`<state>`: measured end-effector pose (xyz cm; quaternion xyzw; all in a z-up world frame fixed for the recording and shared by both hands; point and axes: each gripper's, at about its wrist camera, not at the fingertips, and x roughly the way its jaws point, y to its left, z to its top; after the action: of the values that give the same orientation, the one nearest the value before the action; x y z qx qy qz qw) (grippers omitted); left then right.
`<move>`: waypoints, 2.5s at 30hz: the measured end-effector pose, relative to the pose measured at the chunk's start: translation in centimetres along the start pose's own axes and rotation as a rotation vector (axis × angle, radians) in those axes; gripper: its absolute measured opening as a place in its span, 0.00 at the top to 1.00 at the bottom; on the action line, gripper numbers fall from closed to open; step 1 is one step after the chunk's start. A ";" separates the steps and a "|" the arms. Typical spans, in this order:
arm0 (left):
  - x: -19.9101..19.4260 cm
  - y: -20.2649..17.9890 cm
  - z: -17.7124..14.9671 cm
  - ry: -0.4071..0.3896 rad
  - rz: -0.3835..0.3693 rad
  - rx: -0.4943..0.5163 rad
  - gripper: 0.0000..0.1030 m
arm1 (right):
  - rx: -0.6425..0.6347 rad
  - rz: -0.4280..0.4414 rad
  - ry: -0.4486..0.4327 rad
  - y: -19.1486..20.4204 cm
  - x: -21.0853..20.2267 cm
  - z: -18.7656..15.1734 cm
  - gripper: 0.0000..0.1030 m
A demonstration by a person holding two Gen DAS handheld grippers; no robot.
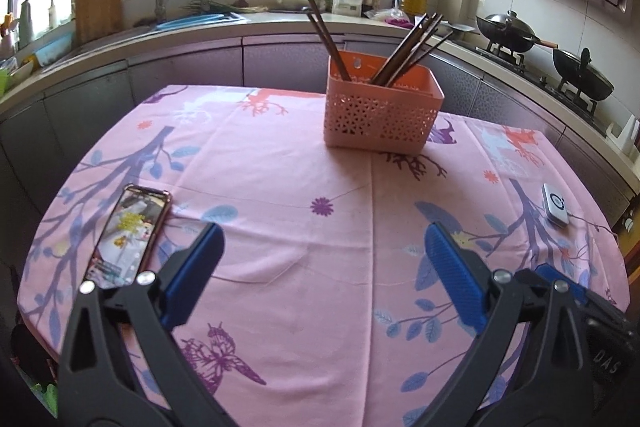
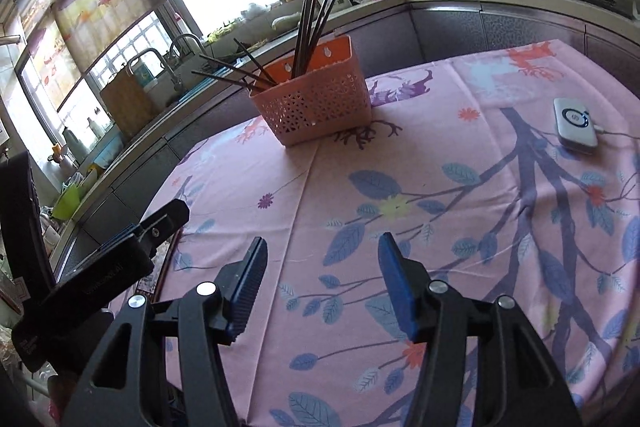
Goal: Organize utensils
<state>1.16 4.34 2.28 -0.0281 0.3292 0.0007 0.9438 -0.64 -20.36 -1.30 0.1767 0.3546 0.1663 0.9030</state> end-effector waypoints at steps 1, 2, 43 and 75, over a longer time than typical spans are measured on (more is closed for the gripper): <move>-0.1 -0.1 0.1 -0.005 0.005 0.002 0.07 | -0.001 0.000 -0.007 0.0 -0.2 0.3 0.79; -0.2 -0.2 0.2 -0.011 0.013 0.007 0.07 | 0.000 0.001 -0.018 0.0 -0.5 0.4 0.79; -2.9 -1.6 3.6 -0.082 0.181 0.088 0.06 | 0.030 0.074 -0.126 0.7 -3.6 3.3 0.79; -1.4 -6.2 1.4 0.059 0.121 0.181 0.06 | 0.073 0.071 -0.154 -1.0 -4.5 2.9 0.79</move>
<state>1.09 -1.80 4.55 0.0773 0.3566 0.0270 0.9307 -1.57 -23.72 2.84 0.2345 0.2834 0.1711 0.9140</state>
